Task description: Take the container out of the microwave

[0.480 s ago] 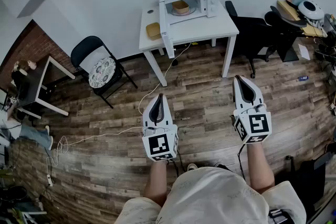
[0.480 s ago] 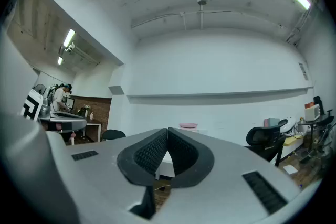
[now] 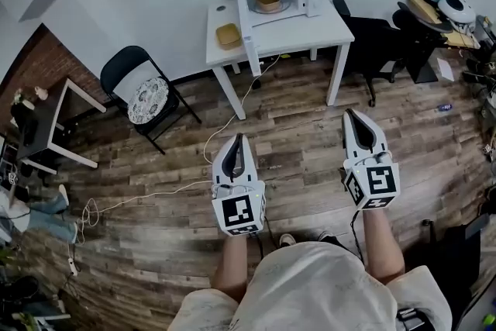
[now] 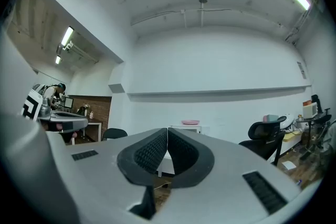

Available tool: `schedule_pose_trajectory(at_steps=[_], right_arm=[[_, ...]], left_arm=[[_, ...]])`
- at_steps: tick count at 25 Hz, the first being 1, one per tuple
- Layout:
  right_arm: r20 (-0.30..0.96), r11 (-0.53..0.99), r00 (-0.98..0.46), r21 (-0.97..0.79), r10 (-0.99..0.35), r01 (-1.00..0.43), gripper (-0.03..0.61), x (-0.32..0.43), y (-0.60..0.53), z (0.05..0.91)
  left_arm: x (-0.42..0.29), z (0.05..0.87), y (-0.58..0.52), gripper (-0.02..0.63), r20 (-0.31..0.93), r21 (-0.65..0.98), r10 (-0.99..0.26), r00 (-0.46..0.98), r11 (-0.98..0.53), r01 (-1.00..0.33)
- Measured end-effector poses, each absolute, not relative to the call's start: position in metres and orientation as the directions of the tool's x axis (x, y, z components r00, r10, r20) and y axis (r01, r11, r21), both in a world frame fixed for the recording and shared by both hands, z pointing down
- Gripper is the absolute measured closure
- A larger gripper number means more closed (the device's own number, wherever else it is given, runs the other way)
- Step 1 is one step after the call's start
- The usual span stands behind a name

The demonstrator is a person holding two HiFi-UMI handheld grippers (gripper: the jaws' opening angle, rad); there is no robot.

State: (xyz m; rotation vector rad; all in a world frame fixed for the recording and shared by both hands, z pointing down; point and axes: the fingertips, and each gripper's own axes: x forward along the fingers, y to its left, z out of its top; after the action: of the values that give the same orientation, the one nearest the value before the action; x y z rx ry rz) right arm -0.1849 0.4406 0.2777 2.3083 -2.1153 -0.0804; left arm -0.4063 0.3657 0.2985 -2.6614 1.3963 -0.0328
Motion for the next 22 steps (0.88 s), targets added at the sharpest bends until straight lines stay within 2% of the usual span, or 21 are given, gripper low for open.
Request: schedule_pose_trajectory(at_steps=[11,14,19,22], right_arm=[[0.002,-0.077,0.078,0.068,-0.997,-0.995,0.555,-0.23,0.439,0.295],[0.007,-0.078,0.078,0.069,-0.997,-0.995,0.495,-0.234,0.44,0.297],[-0.003,-0.099,0.099,0.059,-0.995,-0.993,0.432,-0.237,0.438,0.293],[0.0,-0.093,0.093,0.058,-0.996,-0.994,0.425,-0.238,0.437,0.295]], left_arm=[[-0.435,0.312,0.37,0.606,-0.037,-0.116,-0.806,0.59,-0.583,-0.804],[-0.439,0.316,0.373,0.606,-0.032,-0.112,-0.806,0.591,-0.585,-0.803],[-0.446,0.313,0.372,0.606,-0.044,-0.108,-0.802,0.596,-0.589,-0.801],[-0.445,0.316,0.373,0.606,-0.044,-0.109,-0.799,0.599,-0.592,-0.798]])
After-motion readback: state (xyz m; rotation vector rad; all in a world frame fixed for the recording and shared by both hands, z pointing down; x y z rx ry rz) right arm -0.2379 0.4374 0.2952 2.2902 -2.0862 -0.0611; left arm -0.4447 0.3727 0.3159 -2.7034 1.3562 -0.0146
